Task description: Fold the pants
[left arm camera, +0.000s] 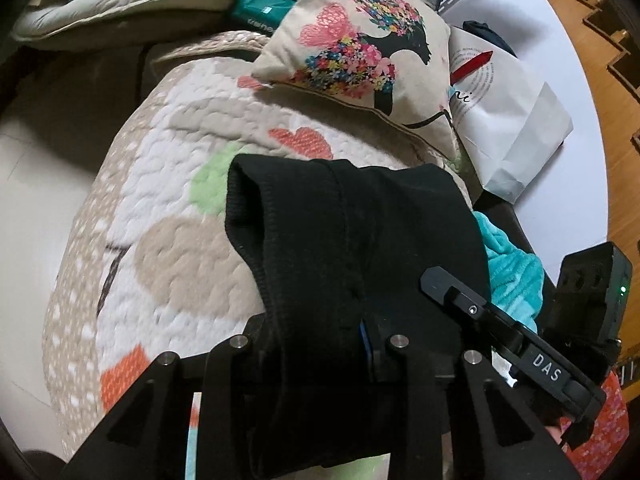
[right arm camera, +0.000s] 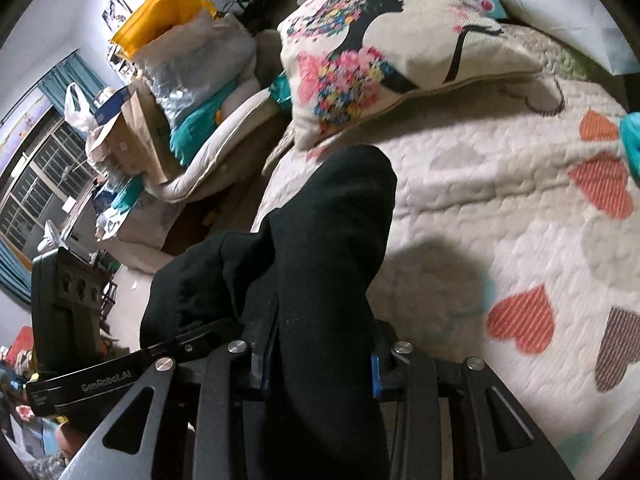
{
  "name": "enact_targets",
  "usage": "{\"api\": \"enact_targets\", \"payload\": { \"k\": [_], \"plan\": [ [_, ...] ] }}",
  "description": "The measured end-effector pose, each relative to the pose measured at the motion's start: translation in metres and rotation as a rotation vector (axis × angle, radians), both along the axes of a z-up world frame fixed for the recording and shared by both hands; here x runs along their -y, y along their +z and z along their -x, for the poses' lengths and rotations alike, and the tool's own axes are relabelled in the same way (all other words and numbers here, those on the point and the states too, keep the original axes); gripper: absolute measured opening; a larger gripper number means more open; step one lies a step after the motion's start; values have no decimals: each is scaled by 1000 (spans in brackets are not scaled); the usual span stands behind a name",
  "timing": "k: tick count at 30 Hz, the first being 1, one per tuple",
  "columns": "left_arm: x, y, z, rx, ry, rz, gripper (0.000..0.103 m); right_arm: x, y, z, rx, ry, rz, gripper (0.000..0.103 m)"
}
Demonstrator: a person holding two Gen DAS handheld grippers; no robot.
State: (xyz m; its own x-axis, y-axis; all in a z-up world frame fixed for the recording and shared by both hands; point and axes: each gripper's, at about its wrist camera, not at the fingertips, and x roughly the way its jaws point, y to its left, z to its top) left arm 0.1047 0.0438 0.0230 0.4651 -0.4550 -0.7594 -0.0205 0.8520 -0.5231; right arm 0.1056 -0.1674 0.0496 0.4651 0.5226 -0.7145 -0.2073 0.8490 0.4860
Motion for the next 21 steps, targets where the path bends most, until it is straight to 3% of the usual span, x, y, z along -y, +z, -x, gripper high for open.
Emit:
{"api": "enact_targets", "payload": {
  "k": [6,11,15,19,21],
  "plan": [
    [16,-6,-31,-6,-19,-41,30,13,-8,-22,-1,-38,-2,37],
    [23,-28,-56,-46,-16,-65,31,24,-29,-36,-28,-69,-9,37],
    [22,-54,-70,-103,9,-76,40,27,-55,-43,-67,-81,34,38],
    [1,-76,-68,-147,64,88,49,38,-75,-44,-108,-133,29,51],
    [-10,-82,-68,-162,86,170,50,50,-83,-45,-145,-178,-31,65]
  ]
}}
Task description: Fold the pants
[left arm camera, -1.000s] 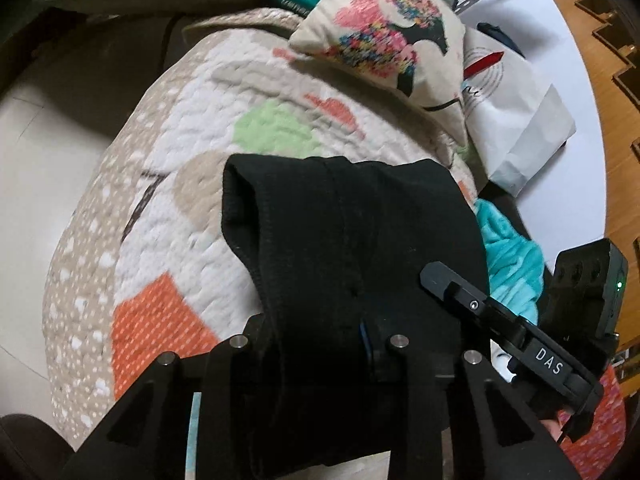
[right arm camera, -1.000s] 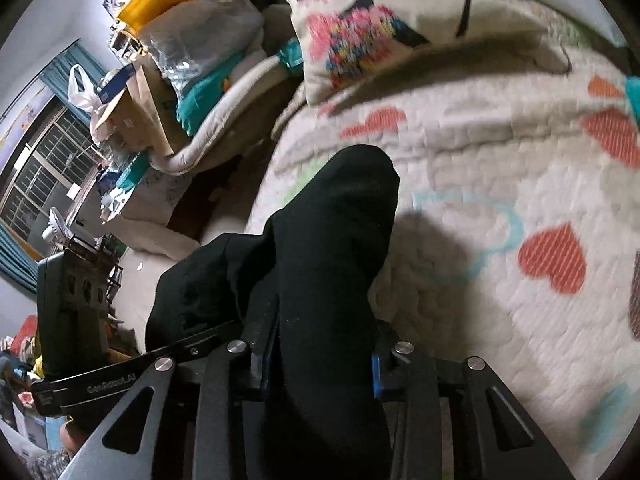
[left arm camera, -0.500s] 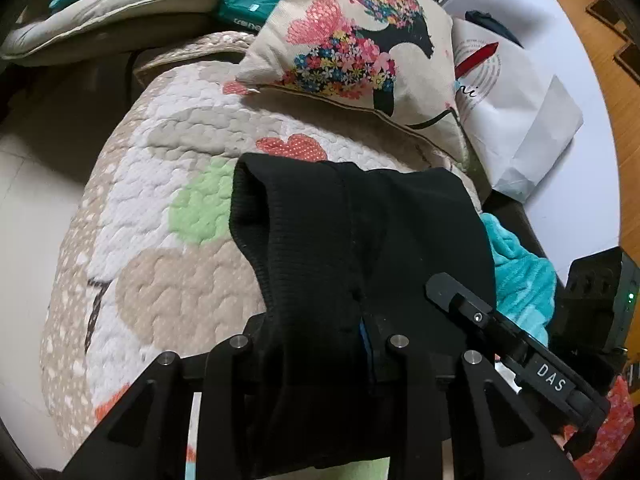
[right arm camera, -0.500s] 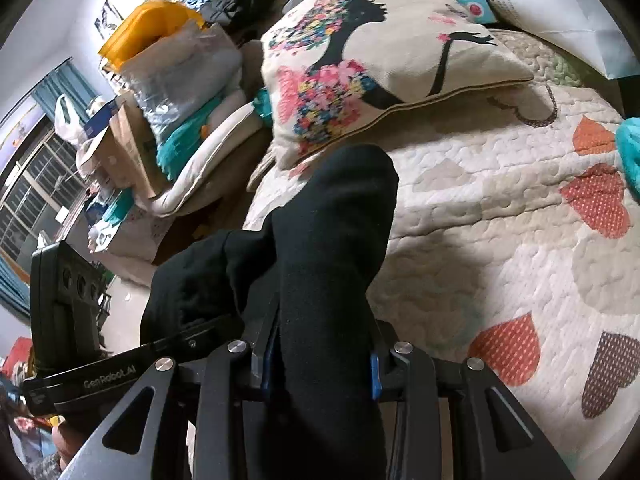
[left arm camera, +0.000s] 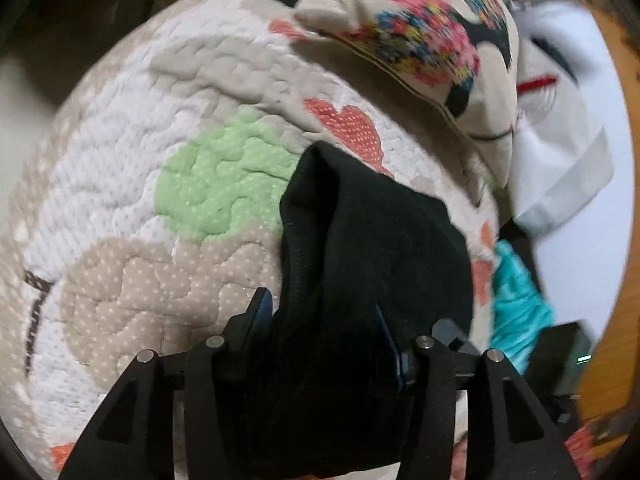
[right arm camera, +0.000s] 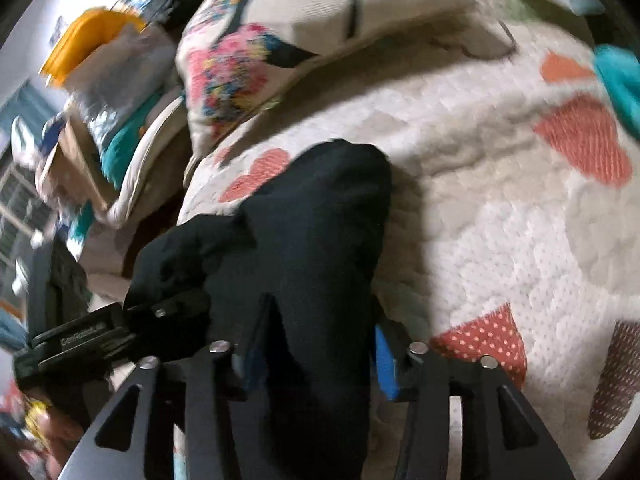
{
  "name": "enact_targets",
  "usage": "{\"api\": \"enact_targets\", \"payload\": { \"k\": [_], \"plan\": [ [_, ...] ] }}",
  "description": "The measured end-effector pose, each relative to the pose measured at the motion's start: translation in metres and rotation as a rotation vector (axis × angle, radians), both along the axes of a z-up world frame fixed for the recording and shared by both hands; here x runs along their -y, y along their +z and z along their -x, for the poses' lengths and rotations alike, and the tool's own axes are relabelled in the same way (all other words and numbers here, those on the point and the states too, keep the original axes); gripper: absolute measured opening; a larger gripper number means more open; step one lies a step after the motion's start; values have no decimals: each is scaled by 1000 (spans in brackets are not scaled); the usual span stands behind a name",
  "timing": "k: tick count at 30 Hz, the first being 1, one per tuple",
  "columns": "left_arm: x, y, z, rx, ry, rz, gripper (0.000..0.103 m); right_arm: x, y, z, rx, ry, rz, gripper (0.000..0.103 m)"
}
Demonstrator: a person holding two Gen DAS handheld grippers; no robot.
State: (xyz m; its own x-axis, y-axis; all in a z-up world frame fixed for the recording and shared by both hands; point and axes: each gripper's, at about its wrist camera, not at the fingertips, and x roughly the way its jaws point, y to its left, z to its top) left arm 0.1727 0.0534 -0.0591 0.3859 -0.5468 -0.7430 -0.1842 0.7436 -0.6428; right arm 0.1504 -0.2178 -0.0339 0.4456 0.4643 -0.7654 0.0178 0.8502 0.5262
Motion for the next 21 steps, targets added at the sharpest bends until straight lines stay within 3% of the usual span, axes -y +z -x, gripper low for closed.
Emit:
{"api": "enact_targets", "payload": {
  "k": [4,6,11,18,20,21],
  "plan": [
    [-20,-12,-2,-57,60,163,50,23,-17,5,-47,-94,-155,70],
    [-26,-10,1,-63,88,194,50,29,-19,8,-55,-119,-194,70],
    [-26,13,3,-10,75,76,50,28,-5,12,-19,-133,-132,71],
    [-40,19,-5,39,138,165,50,30,-2,11,-1,-145,-100,71],
    [-44,24,-9,48,150,129,50,33,-7,13,-8,-153,-102,71],
    [-44,24,-13,35,152,71,50,34,-9,14,-11,-158,-108,72]
  ]
}}
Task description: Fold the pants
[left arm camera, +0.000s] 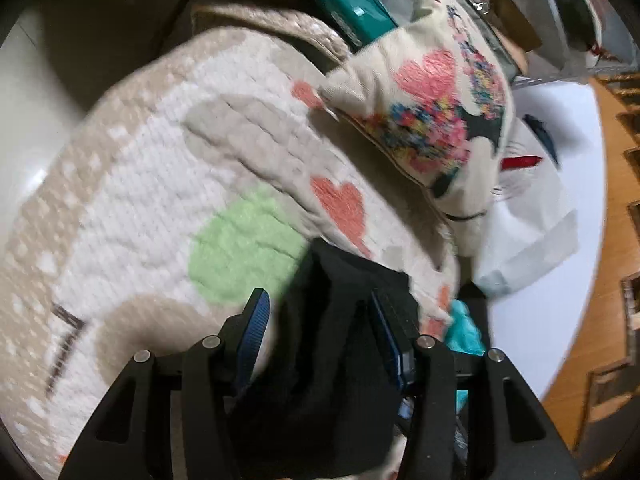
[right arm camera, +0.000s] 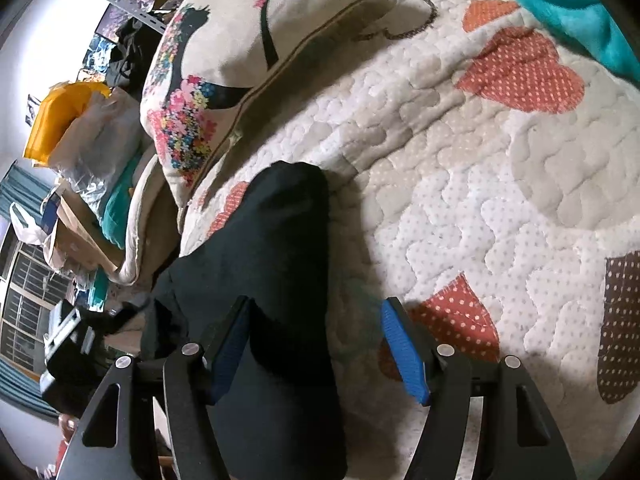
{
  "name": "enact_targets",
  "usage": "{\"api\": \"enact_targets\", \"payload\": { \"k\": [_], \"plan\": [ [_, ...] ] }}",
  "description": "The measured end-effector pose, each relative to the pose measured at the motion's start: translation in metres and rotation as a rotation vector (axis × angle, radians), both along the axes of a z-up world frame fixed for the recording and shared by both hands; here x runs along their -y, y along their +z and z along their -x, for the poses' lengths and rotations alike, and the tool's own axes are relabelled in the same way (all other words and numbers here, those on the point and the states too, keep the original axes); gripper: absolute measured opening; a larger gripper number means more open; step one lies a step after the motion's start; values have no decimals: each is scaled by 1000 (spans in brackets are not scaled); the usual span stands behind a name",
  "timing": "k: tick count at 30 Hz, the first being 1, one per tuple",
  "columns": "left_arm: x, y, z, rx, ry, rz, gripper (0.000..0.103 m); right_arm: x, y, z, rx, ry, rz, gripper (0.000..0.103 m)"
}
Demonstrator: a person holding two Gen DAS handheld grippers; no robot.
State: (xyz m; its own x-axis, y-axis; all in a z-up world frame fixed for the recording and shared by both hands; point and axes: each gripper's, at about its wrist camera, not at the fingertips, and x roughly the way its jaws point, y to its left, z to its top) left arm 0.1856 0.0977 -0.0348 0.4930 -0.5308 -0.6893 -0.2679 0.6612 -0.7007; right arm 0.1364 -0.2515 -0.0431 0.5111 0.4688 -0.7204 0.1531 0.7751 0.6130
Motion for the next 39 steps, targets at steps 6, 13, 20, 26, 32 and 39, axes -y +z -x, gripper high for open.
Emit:
{"api": "enact_targets", "payload": {
  "k": [6,13,20,26,32,39],
  "plan": [
    [13,-12,-14,-87,-24,-257,51,-3,1,3,4,-8,11,72],
    [13,-4,-13,-128,-25,-359,53,0,31,18,63,-47,43,72],
    [-8,14,47,-121,-33,-362,53,-2,73,57,129,-48,84,72],
    [5,53,126,17,-41,-469,53,-27,81,110,150,7,175,72],
    [33,109,197,266,41,-738,74,-47,73,160,160,49,327,73],
    [34,162,261,471,224,-825,102,-37,84,190,192,-3,344,73]
  ]
}}
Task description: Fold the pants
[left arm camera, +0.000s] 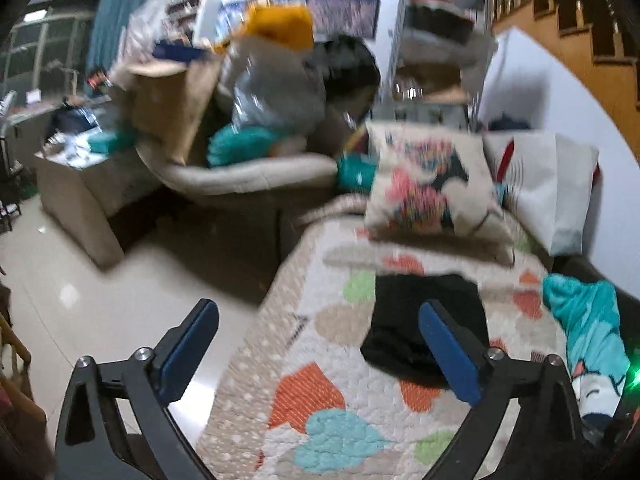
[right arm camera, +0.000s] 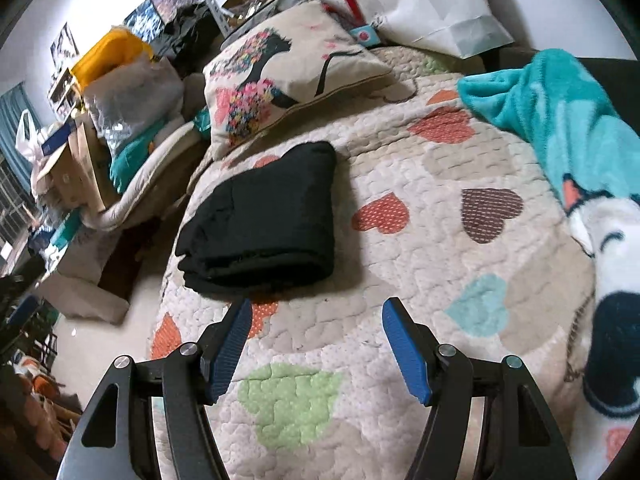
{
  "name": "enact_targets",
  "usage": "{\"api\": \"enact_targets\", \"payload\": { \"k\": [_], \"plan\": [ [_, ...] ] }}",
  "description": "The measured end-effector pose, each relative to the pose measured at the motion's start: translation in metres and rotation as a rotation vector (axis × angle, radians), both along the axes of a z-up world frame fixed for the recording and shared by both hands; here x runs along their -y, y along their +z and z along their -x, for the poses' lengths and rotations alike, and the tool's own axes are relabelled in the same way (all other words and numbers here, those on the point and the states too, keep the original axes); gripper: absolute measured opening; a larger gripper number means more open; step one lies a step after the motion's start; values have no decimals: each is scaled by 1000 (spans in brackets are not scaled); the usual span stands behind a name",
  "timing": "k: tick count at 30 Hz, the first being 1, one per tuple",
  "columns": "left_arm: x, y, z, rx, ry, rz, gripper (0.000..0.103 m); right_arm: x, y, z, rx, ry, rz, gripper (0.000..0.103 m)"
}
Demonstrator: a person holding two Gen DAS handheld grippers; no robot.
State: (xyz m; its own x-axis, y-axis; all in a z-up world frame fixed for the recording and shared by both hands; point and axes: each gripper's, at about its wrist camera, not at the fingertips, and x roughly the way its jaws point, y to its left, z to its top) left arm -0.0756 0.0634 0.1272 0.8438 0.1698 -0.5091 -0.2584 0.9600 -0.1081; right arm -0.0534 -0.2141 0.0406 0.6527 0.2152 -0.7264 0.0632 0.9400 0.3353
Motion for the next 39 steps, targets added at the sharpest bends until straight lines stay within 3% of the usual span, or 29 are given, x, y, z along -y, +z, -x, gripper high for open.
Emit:
{"api": "enact_targets", "payload": {
  "k": [5,10,12,18,27,39],
  "plan": [
    [5,23,22,41,40,-43,102,1,7,16,30,-5,13,73],
    [25,26,36,72,34,-152,103,-12,16,29,72,32,62,73],
    [29,23,38,56,13,-150,103,-17,19,33,93,44,87,74],
    [34,-1,29,-95,-27,-111,103,-28,22,40,118,77,147,77],
    [61,-22,35,-136,-108,-172,103,-34,13,39,95,93,165,77],
    [64,-33,30,-191,-146,-140,103,-35,7,36,74,92,170,78]
  ]
}}
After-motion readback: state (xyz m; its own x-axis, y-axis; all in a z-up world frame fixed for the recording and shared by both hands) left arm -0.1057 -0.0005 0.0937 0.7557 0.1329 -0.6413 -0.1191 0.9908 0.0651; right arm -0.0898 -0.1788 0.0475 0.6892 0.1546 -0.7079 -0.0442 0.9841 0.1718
